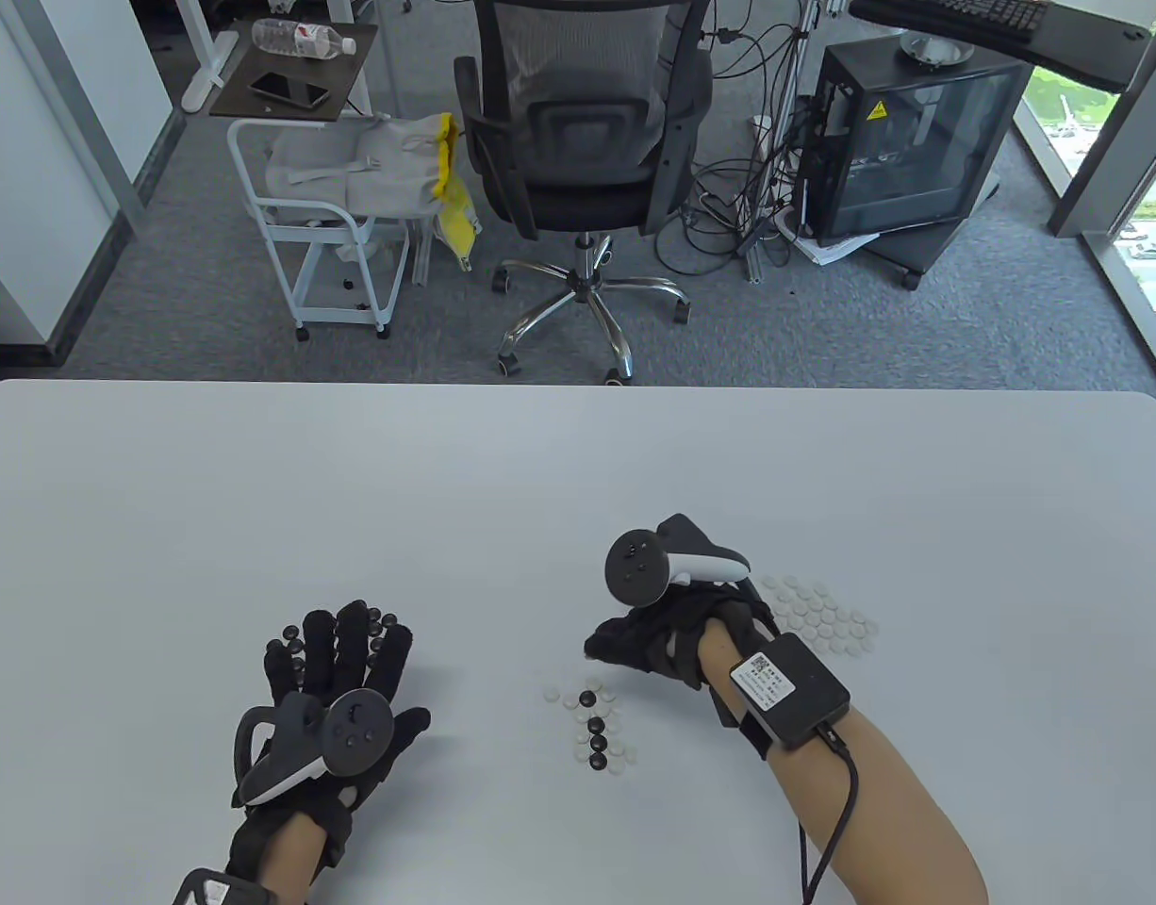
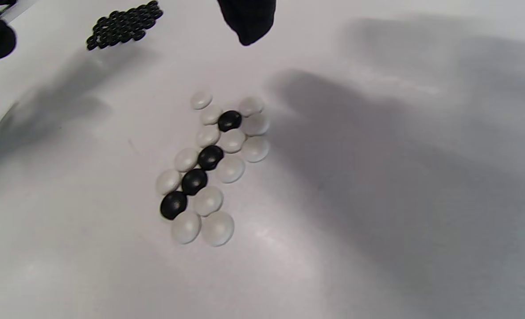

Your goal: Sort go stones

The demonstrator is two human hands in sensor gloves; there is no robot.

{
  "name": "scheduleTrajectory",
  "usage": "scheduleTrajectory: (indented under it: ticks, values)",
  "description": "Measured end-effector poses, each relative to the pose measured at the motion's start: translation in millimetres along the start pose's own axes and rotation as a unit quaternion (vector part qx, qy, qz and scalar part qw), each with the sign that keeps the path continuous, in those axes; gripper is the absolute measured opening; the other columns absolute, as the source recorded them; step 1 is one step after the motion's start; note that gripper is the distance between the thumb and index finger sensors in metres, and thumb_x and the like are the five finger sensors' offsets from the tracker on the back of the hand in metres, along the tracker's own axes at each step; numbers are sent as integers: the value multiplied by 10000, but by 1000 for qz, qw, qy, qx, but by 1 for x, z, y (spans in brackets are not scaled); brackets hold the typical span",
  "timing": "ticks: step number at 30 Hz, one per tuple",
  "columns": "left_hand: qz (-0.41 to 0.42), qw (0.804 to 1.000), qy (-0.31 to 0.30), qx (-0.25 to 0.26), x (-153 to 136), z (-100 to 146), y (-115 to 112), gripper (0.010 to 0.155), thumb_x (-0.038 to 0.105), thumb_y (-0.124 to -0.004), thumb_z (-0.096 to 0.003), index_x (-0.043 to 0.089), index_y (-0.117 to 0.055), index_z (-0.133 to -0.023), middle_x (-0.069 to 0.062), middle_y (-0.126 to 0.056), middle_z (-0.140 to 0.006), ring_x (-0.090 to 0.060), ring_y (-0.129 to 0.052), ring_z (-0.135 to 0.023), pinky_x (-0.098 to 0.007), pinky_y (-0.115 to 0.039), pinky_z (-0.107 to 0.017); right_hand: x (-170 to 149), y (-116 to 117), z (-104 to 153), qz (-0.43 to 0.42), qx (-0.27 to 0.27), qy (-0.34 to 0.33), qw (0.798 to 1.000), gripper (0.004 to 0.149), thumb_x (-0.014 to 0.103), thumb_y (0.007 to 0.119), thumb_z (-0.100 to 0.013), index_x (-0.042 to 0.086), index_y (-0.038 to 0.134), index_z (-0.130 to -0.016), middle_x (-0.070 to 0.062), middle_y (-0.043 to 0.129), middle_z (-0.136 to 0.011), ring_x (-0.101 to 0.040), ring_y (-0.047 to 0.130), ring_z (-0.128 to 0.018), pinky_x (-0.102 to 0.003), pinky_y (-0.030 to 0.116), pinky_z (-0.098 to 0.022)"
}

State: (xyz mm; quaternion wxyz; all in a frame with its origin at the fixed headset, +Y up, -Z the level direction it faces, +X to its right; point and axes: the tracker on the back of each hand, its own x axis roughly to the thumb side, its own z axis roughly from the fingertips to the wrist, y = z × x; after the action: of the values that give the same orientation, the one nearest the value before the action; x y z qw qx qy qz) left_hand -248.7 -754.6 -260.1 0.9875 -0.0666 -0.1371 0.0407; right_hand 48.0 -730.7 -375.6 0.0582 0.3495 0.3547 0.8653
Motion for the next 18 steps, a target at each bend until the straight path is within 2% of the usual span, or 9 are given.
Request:
scheduleTrajectory:
  ticks: [4, 9, 15, 18]
  values:
    - [3, 1000, 0, 3, -1, 0, 0, 806, 557, -564, -577, 202, -161, -1178, -258, 106, -1142, -542, 141, -961, -830, -59, -572, 25, 17, -17, 23, 38, -40, 998, 688, 502, 511, -627, 60, 569, -1152, -423, 56, -1109, -681, -37, -901, -904, 115, -540]
    - [7, 1000, 1, 4, -3, 1, 1, 807, 555, -565, -578, 198, -162, -1180, -259, 106, -1141, -543, 141, -961, -830, -58, -572, 30, 29, -34, 21, 60, -46, 997, 713, 512, 508, -619, 59, 507, -1170, -426, 28, -1097, -682, -48, -895, -906, 115, -539]
    - [13, 1000, 2, 5, -5, 2, 1, 806, 556, -564, -578, 202, -158, -1177, -260, 106, -1141, -543, 140, -961, -831, -59, -571, 13, 23, -40, 30, 43, 5, 999, 698, 504, 502, -618, 76, 504, -1169, -421, 30, -1102, -675, -50, -900, -904, 102, -543]
    - [14, 1000, 3, 5, -5, 2, 1, 805, 556, -564, -578, 203, -159, -1178, -258, 106, -1141, -543, 142, -961, -831, -59, -571, -11, 13, -36, 11, 27, 53, 998, 696, 505, 497, -616, 81, 522, -1167, -421, 32, -1103, -674, -53, -899, -904, 94, -540]
